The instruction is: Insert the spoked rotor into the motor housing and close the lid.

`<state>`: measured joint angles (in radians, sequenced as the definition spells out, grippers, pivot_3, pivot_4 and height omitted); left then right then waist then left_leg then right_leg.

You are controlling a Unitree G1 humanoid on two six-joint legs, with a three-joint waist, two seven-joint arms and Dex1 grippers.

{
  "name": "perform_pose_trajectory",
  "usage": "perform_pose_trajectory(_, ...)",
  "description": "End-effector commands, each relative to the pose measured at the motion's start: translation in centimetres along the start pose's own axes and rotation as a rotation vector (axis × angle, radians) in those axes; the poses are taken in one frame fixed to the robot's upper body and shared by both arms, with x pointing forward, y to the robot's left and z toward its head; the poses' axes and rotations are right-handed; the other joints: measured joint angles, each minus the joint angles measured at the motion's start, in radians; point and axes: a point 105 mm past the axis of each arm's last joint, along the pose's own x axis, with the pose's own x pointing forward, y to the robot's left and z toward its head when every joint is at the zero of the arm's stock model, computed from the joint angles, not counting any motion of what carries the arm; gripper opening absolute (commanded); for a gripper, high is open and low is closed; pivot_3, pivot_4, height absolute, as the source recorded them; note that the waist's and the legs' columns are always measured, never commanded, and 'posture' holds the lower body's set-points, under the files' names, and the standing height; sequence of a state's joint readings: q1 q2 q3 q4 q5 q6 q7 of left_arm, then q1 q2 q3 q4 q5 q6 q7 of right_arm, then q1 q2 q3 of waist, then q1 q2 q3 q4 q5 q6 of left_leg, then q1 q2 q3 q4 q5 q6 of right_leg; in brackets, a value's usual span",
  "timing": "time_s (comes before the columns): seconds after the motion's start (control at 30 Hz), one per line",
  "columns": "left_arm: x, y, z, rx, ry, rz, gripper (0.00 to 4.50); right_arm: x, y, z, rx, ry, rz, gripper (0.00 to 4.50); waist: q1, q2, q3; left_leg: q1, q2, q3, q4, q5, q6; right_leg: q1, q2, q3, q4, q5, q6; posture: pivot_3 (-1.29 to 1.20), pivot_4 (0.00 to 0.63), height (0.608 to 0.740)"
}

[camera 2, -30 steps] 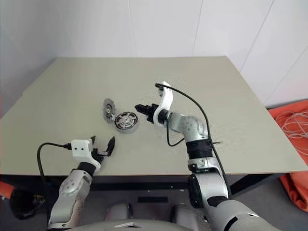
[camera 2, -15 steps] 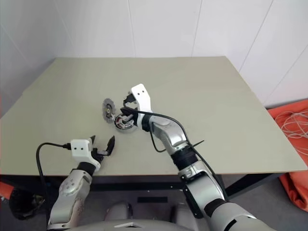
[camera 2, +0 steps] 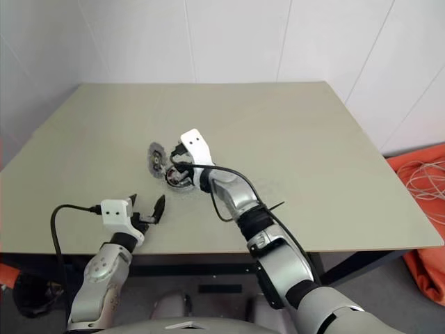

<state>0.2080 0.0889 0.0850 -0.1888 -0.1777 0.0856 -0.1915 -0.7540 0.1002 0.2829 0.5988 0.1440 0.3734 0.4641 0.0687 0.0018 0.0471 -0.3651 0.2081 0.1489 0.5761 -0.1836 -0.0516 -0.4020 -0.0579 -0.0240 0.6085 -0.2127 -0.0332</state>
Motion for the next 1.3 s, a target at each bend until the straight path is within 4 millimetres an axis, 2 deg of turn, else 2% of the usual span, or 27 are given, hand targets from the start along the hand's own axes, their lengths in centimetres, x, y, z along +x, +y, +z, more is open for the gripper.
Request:
perform_pose_trajectory(0.03,0.1,0.1,0.8,0.005,-0.043,0.000,4.50,0.2,-0.1,-0.1,-0.038,0.056,0.002,0.03,0.000,0.000,0.000,0.000,0.000,0.000,0.000,0.000,0.000,0.000,0.000,0.000,0.000,0.000,0.000,0.00,0.000,0.740)
perform_pose_trajectory(0.17,0.0,0.0,0.6,0.004,-0.043,-0.002,4.50,0.0,-0.3,-1.3,-0.033,0.125,-0.008,0.03,0.000,0.000,0.000,0.002,0.000,0.000,0.000,0.000,0.000,0.002,0.000,0.000,0.000,0.000,0.000,0.00,0.000,0.740)
perform_pose_trajectory(0.27,0.1,-0.1,0.6,0.002,-0.043,-0.006,4.50,0.0,-0.4,-1.2,-0.005,0.127,-0.012,0.03,0.000,0.000,0.000,0.006,0.000,0.000,0.000,-0.001,0.001,0.006,0.000,0.000,0.000,0.000,0.000,0.00,0.000,0.740)
perform_pose_trajectory(0.5,0.1,-0.4,0.6,0.001,-0.046,-0.009,4.50,0.0,0.4,2.8,0.023,-0.046,0.039,0.03,0.000,0.000,0.000,0.009,0.000,0.000,0.000,-0.001,0.001,0.008,0.000,0.000,0.000,-0.003,0.004,0.00,0.000,0.740)
perform_pose_trajectory(0.6,0.0,-0.4,0.7,0.001,-0.047,-0.009,4.50,-0.4,0.3,3.8,-0.053,-0.074,0.049,0.03,0.000,0.000,0.000,0.009,0.000,0.000,0.000,-0.001,0.001,0.007,0.000,0.000,0.000,0.000,0.001,0.00,0.000,0.740)
perform_pose_trajectory(0.7,0.1,-0.5,0.8,0.000,-0.049,-0.010,4.50,-0.8,0.3,4.0,-0.153,-0.058,0.076,0.03,0.001,0.000,0.000,0.008,0.000,0.000,0.000,-0.001,0.001,0.007,0.000,0.000,0.000,0.000,0.000,0.00,0.000,0.740)
perform_pose_trajectory(0.8,0.2,-0.6,1.0,-0.003,-0.052,-0.012,4.50,-1.5,0.5,3.8,-0.272,-0.017,0.129,0.62,0.001,0.000,0.000,0.008,0.000,0.000,0.000,-0.001,0.001,0.007,0.000,0.000,0.000,0.000,0.000,0.00,0.000,0.740)
perform_pose_trajectory(1.03,0.4,-0.4,1.3,-0.008,-0.055,-0.008,4.50,-2.8,1.1,2.7,-0.524,0.090,0.267,2.98,0.000,0.000,0.000,0.008,0.000,0.000,0.000,-0.001,0.001,0.007,0.000,0.000,0.000,0.000,0.000,0.00,0.000,0.740)
perform_pose_trajectory(1.3,0.5,-0.2,1.0,-0.012,-0.051,-0.007,4.50,-3.6,3.3,3.6,-0.794,0.121,0.477,2.98,0.000,0.000,0.000,0.007,0.001,0.000,0.000,-0.001,0.002,0.006,0.000,0.000,0.000,0.000,0.000,0.00,0.000,0.740)
